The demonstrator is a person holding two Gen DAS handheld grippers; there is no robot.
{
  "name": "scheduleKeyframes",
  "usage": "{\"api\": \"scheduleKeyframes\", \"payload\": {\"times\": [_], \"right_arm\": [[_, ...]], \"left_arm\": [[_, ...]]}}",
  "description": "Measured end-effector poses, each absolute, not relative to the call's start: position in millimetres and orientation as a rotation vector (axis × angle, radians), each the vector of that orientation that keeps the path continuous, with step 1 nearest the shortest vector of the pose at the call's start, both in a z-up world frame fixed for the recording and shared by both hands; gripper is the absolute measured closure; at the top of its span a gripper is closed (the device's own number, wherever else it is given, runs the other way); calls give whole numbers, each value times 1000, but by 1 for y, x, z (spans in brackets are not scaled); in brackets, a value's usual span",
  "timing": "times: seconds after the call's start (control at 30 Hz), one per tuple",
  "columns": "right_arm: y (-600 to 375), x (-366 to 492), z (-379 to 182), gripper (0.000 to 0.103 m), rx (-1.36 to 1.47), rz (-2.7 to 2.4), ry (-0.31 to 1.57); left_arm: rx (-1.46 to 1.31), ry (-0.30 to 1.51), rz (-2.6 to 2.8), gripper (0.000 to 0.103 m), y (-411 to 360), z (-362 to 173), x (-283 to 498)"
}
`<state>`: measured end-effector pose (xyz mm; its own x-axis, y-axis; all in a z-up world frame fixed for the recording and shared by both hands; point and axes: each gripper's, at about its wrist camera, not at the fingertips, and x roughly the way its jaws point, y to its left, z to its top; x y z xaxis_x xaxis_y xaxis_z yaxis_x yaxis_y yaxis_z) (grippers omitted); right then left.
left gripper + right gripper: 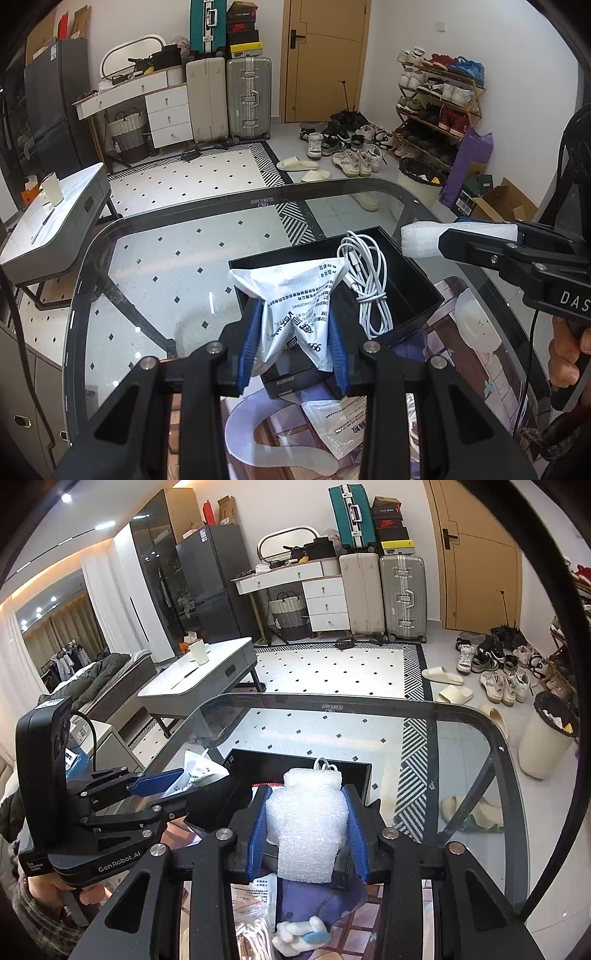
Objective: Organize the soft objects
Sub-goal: 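Carry the white pouch with the left tool over the box while the right tool carries bubble wrap, then open both tools to drop the pouch and bubble wrap into the box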
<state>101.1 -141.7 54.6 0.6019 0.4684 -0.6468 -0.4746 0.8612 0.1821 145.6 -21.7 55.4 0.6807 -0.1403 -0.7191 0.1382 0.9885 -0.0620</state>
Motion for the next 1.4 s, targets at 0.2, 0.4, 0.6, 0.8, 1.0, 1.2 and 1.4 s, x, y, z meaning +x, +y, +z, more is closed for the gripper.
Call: {"api": "scheduleKeyframes", "payload": {"times": [0.2, 0.4, 0.6, 0.8, 1.0, 1.2, 1.4], "right_arm": [[-135, 109, 55, 64, -16, 566, 741], [-132, 120, 53, 64, -11, 566, 748], [-130, 139, 49, 64, -5, 564, 755], [-124, 149, 42, 64, -3, 571, 770], [-118, 156, 39, 64, -16, 572, 773], [-110, 161, 35, 64, -39, 575, 753], [-101, 163, 18, 64, -68, 570, 760]], "left_arm": [[-14, 813, -142, 70, -20, 51, 160], [-12, 823, -144, 70, -19, 44, 173], [-12, 835, -161, 70, -20, 37, 185], [-14, 854, -176, 70, -22, 28, 196], [-19, 865, -182, 70, -23, 21, 202], [-22, 873, -183, 70, -25, 16, 206], [-25, 878, -183, 70, -28, 13, 210]]}}
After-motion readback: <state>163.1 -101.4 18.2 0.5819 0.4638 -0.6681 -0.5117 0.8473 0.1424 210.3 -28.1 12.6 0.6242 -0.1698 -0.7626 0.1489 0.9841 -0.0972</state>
